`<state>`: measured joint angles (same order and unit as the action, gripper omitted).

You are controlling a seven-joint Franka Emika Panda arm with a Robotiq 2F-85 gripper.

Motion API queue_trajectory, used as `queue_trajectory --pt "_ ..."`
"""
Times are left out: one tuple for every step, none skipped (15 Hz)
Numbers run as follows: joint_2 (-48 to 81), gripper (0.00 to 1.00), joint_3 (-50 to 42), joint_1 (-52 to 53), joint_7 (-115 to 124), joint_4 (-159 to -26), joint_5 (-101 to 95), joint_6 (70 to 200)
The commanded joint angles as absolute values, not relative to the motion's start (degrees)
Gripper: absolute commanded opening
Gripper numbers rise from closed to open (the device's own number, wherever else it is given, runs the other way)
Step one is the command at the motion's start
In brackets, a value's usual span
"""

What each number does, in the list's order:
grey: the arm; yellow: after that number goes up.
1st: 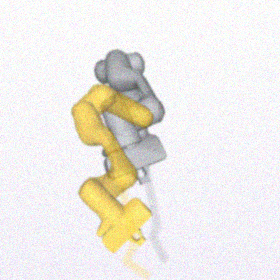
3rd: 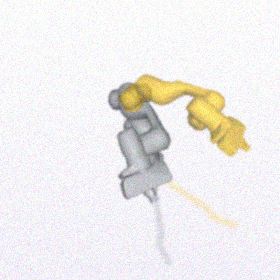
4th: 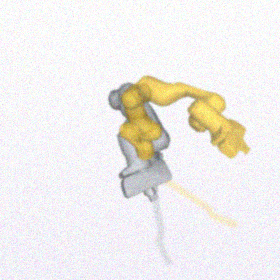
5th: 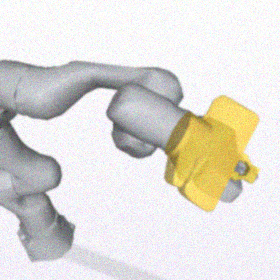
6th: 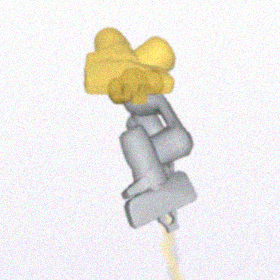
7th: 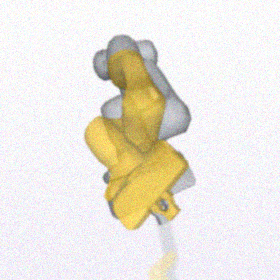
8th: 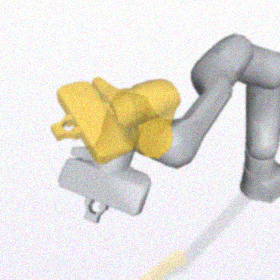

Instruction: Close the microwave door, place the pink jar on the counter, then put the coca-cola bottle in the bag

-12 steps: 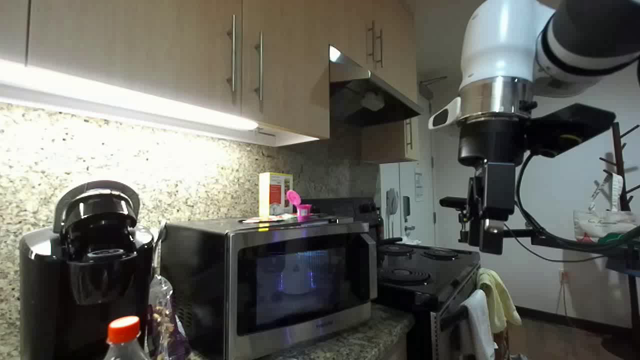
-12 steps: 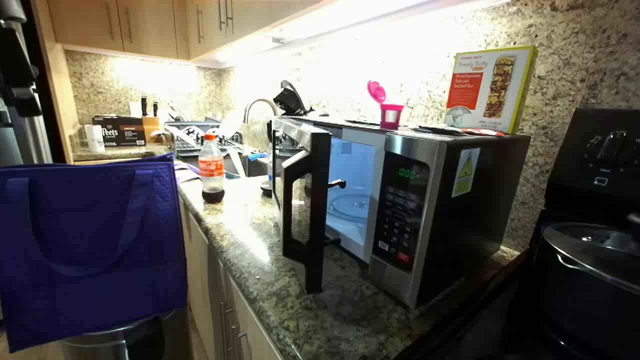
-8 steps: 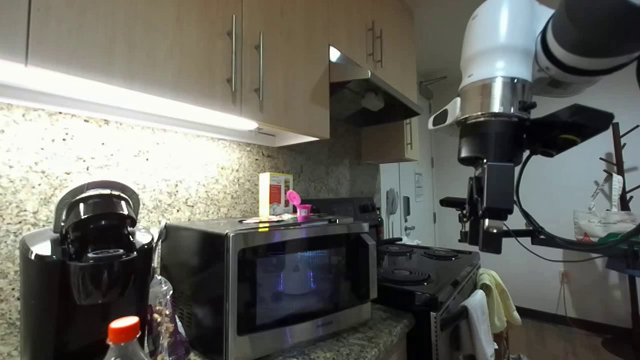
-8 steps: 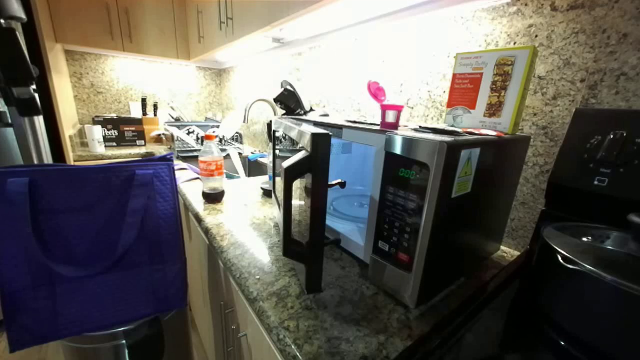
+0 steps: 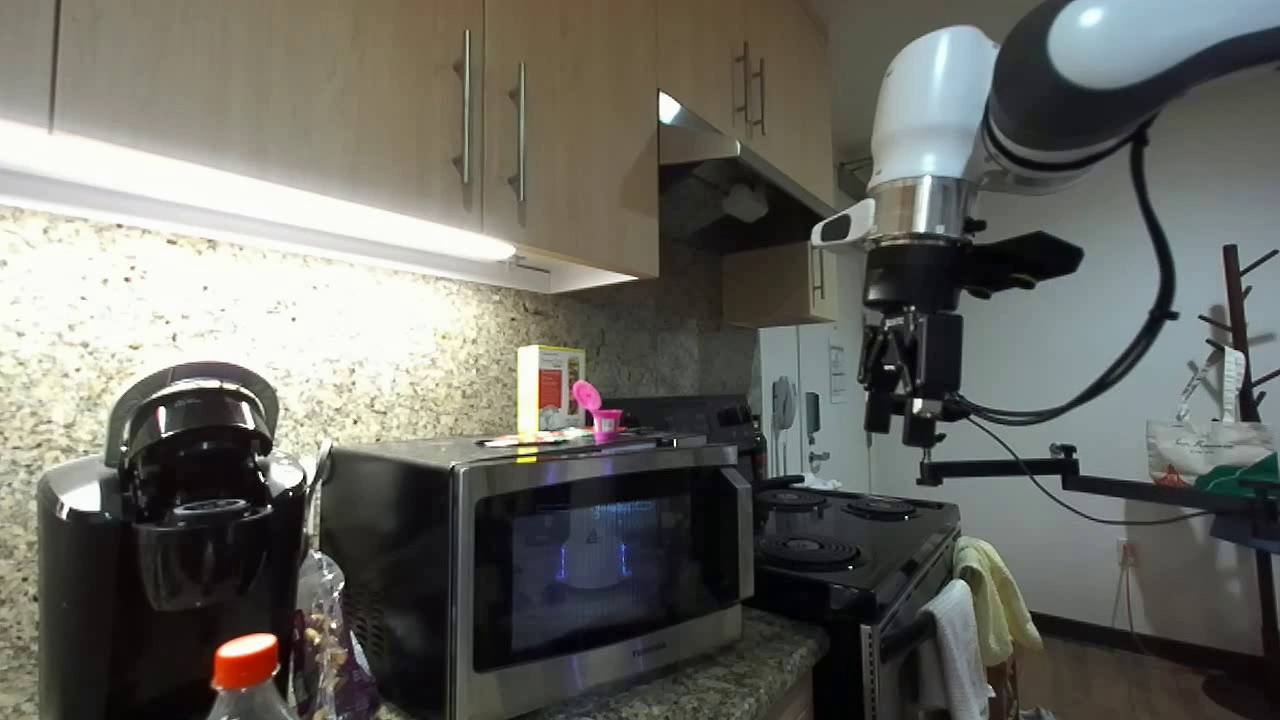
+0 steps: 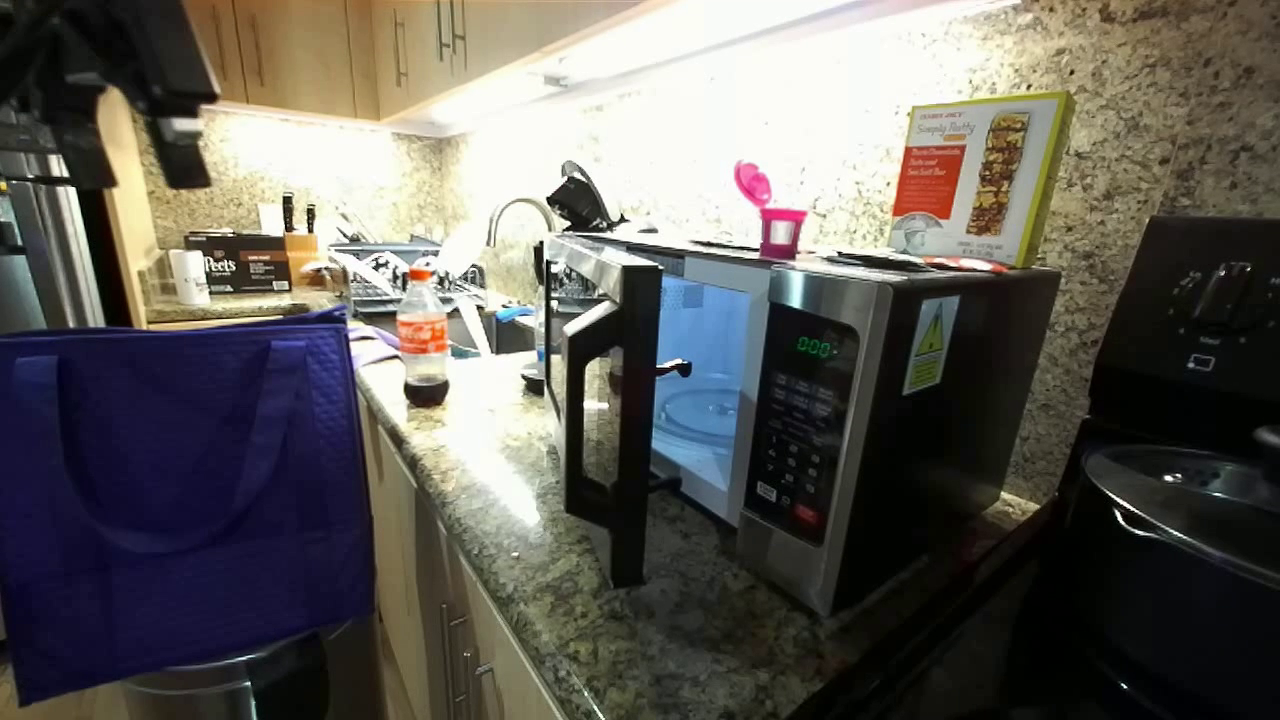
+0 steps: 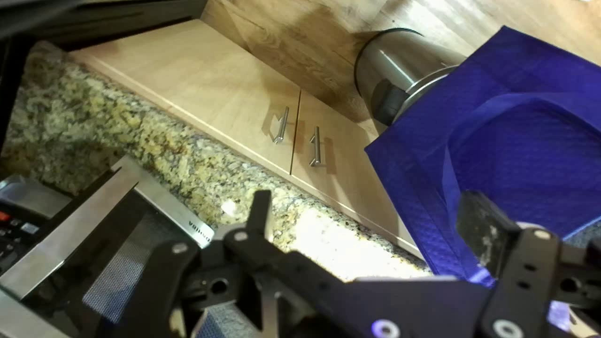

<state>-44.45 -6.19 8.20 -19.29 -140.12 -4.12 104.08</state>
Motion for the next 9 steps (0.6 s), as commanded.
queue_trajectory --pt "-33.92 1.00 -10.18 9.66 -32.55 -129.27 -6.32 103.55" --pt "-31.36 1.00 -10.85 10.35 -35.74 -126.60 -5.61 103.68" --pt "-29.75 1.00 -11.11 10.67 -38.80 -124.67 -5.33 103.53" --pt "-29.75 1.00 -11.03 10.85 -41.79 -124.00 -4.56 103.92" --pt "-32.82 1.00 -9.62 8.26 -37.29 -127.80 -4.21 104.18" --pt "-31.16 1.00 -9.50 8.42 -39.16 -126.10 -4.08 104.17" --pt "-30.14 1.00 -9.39 8.59 -40.00 -125.12 -4.04 104.17" --pt "-29.63 1.00 -9.32 8.74 -40.34 -124.66 -4.01 104.17" --pt "-29.52 1.00 -9.31 8.77 -40.60 -124.58 -4.01 104.17"
